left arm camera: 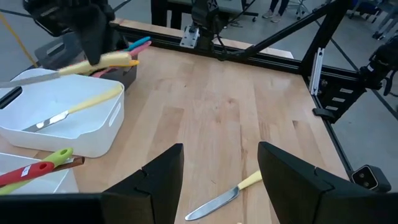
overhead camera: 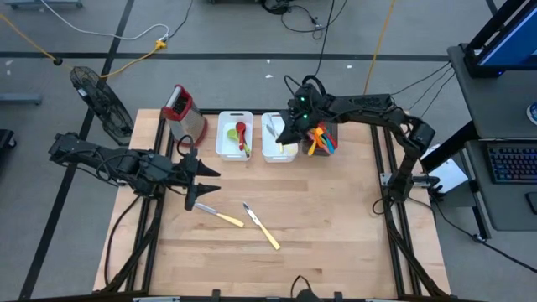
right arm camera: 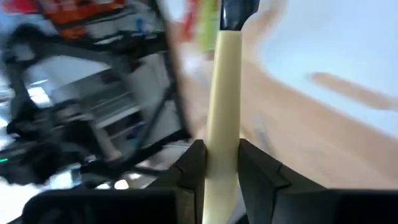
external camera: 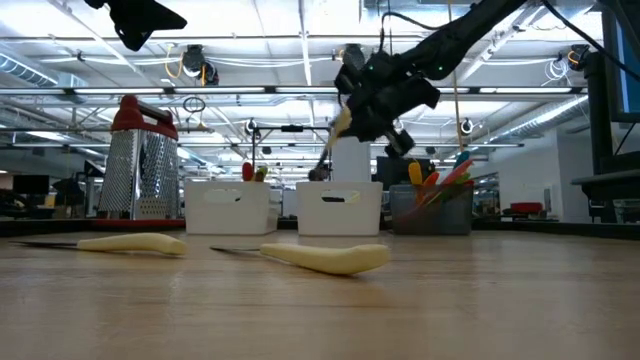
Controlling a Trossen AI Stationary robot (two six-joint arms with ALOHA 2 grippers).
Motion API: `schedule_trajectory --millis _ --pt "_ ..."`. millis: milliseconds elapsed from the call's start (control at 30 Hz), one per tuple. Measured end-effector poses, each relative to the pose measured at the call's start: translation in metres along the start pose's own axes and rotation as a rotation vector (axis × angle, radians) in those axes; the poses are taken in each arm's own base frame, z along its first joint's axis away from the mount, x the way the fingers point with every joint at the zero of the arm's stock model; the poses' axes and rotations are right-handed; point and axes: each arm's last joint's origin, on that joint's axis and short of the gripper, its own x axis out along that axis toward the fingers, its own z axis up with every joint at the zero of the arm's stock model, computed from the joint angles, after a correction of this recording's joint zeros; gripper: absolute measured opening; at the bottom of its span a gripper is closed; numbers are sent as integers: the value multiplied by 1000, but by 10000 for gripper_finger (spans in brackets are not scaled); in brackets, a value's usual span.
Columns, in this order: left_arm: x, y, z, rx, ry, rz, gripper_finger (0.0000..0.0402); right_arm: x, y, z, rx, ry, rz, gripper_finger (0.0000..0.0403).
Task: Pick & Place Kitchen Items
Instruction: Put the yellow knife into the right white bin
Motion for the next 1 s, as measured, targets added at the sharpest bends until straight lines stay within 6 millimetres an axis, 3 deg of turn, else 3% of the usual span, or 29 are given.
schedule_trajectory --millis 167,367,733,1000 --pt "0 0 0 7 0 0 212 -9 -12 3 -45 -83 -143 60" --pt "0 0 0 14 0 0 212 -8 -12 3 -70 -113 -166 60" --pt "0 0 0 14 -1 4 212 2 -17 -4 -49 -23 -183 60" --pt "0 0 0 13 -3 3 212 6 -23 2 3 36 -150 60"
